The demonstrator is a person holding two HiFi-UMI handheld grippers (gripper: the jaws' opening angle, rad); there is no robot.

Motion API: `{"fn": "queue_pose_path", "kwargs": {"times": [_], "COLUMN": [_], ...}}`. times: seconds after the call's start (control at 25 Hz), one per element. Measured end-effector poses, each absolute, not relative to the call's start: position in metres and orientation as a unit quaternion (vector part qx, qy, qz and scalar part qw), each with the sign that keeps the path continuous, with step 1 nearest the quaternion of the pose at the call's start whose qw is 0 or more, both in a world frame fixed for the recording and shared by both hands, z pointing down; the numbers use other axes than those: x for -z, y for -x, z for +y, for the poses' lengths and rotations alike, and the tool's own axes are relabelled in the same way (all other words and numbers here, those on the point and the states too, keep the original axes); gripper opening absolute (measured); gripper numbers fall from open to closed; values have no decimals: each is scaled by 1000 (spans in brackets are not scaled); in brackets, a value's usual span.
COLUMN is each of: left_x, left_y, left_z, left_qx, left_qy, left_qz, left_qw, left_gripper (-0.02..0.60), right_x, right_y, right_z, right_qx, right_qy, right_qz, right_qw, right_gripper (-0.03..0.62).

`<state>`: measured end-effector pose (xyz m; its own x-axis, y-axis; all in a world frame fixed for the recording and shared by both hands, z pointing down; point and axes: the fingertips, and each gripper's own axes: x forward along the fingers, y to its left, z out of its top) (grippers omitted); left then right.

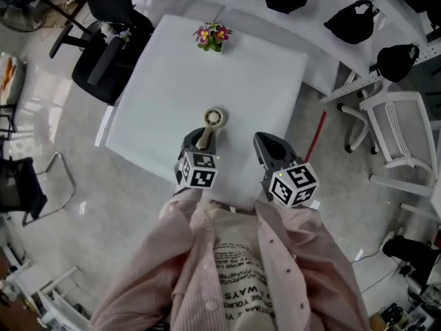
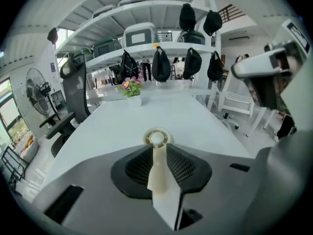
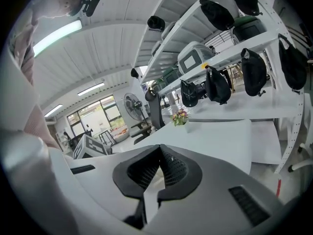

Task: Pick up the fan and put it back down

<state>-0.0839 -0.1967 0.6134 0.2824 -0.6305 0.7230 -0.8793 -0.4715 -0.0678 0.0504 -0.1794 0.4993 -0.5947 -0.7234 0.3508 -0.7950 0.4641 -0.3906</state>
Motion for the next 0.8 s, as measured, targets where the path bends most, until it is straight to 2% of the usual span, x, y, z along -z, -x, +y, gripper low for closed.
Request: {"fn": "queue_pose_path", "kwargs": {"times": [0.16, 0.24, 0.8], "left_x": [-589, -573, -478], "left_y": [84, 86, 104], "left_z": [-190, -190, -176], "left_qx": [-312, -294, -194], "left_qy": [-785, -786, -815], "left_qz": [-501, -509, -521], "left_qw": [190, 190, 166], "left_gripper": [26, 14, 2], "right_x": [-488, -482, -440], "right_y": [-43, -41, -44], "right_z": [-181, -183, -200], "right_qx": [-251, -244, -197], "right_qy": [-427, -421, -400], "right_qz": [-866, -871, -894], "right_qw": [66, 65, 45], "right_gripper": [-2, -1, -2]}}
